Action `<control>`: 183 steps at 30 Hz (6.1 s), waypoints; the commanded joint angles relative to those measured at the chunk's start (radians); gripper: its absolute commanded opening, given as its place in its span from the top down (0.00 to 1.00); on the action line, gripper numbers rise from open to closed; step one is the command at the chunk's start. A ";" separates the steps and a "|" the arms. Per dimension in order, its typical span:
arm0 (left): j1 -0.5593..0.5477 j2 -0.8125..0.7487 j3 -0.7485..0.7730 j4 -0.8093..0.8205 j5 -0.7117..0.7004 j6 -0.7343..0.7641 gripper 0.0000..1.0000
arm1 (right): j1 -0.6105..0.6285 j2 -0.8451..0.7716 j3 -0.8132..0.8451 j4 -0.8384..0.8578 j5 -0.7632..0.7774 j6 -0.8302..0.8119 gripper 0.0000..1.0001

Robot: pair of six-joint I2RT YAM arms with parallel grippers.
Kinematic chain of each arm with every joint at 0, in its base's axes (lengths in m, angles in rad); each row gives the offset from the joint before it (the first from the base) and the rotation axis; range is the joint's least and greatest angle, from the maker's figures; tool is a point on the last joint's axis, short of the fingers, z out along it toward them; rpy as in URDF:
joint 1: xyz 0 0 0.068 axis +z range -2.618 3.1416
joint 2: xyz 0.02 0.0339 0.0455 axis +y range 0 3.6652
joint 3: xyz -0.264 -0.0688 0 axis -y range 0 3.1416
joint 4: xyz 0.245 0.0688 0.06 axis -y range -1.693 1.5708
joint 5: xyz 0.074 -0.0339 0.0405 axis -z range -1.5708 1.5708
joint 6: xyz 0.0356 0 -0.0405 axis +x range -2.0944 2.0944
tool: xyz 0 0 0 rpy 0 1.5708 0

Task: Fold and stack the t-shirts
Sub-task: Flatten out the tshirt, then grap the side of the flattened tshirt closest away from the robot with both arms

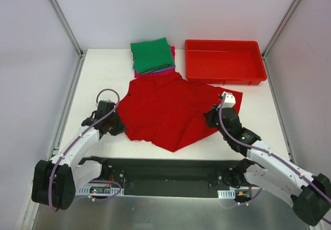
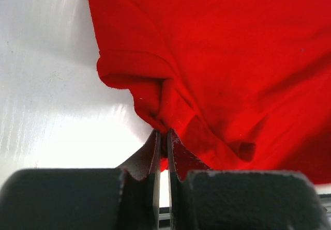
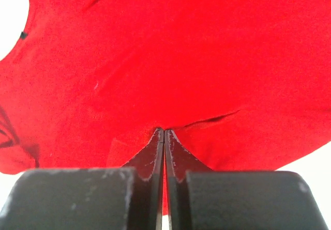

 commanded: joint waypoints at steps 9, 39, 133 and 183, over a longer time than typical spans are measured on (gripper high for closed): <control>0.001 -0.242 0.307 -0.065 -0.011 -0.039 1.00 | -0.002 -0.242 0.205 0.118 0.261 -0.359 1.00; 0.003 -0.136 1.599 -0.163 -0.012 0.213 1.00 | -0.002 -0.299 0.976 -0.028 -0.063 -0.421 1.00; -0.094 0.234 0.300 -0.267 -0.077 -0.055 0.01 | -0.621 0.407 0.338 -0.275 -0.355 -0.156 0.04; -0.485 0.153 0.033 -0.499 0.015 -0.269 1.00 | -0.642 0.312 0.253 -0.345 -0.293 -0.176 0.04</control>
